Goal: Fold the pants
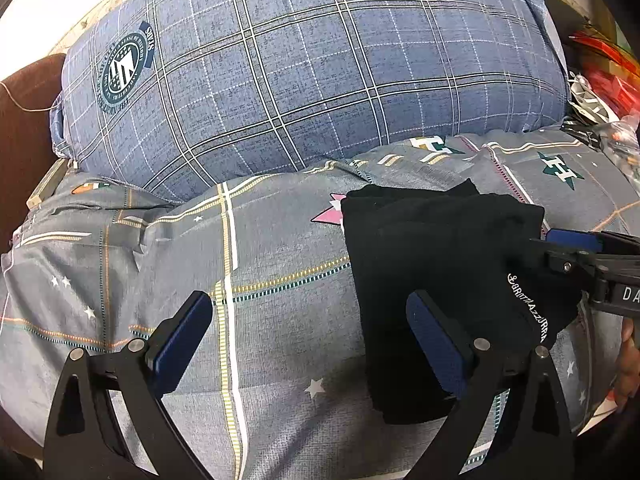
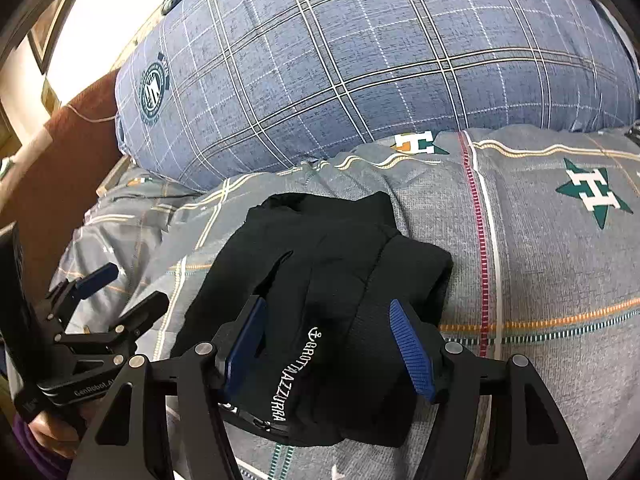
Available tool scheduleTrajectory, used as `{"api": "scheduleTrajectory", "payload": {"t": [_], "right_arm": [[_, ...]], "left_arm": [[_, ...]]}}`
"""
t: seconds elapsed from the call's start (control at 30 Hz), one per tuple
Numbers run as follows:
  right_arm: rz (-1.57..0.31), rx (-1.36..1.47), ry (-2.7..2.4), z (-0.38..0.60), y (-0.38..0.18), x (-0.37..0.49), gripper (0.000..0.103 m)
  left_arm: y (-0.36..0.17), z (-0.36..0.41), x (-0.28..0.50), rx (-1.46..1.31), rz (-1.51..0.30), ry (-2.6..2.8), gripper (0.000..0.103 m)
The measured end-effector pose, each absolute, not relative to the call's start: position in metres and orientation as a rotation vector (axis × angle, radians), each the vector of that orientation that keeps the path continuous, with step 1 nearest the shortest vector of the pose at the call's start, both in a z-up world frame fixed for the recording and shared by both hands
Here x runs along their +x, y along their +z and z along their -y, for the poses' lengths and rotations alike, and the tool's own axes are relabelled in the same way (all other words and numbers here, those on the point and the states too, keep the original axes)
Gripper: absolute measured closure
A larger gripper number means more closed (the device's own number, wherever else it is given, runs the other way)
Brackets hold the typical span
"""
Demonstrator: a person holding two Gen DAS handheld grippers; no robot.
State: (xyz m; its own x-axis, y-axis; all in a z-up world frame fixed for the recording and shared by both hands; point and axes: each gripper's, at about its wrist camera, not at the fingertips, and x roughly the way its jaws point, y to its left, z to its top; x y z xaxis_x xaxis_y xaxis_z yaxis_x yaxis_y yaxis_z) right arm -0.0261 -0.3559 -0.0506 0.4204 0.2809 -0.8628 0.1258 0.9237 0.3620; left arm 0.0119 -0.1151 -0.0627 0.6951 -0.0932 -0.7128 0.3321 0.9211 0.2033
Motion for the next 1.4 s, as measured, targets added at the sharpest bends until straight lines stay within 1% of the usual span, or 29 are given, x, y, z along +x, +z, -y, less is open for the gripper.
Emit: {"api": "scheduleTrajectory", "payload": {"t": [0.17,0.5,0.8,1.0,1.23,1.4], "right_arm": [[-1.129,0.391,0.096,0.357,-0.047,-0.026,0.037],[-1.188,0.386,0.014,0.379,-0.056,-0.035,0.037],[-1.207,0.420,-0.012,0.389,-0.064,-0.039,0.037],[-1.176,0.421,-0.009,0.384,-0.059,-0.032,0.037],[-1.083,0.463,-0.018,0.369,-0.051,-0.015,0.037],[-0.997,0.475,-0.021,0.357,-0.045,-0.011,0.037]], "left_arm": [[-0.063,0.114,0.011,0.333,-0.778,-0.237,0.004],[-0.073,0.103,0.008,0.317,-0.853,-0.241,0.004],[-0.063,0.104,0.005,0.308,-0.837,-0.263,0.004],[-0.061,0.098,0.003,0.323,-0.839,-0.253,0.004],[-0.028,0.060,-0.017,0.302,-0.747,-0.219,0.004],[-0.021,0.034,-0.031,0.312,-0.710,-0.217,0.004]]}}
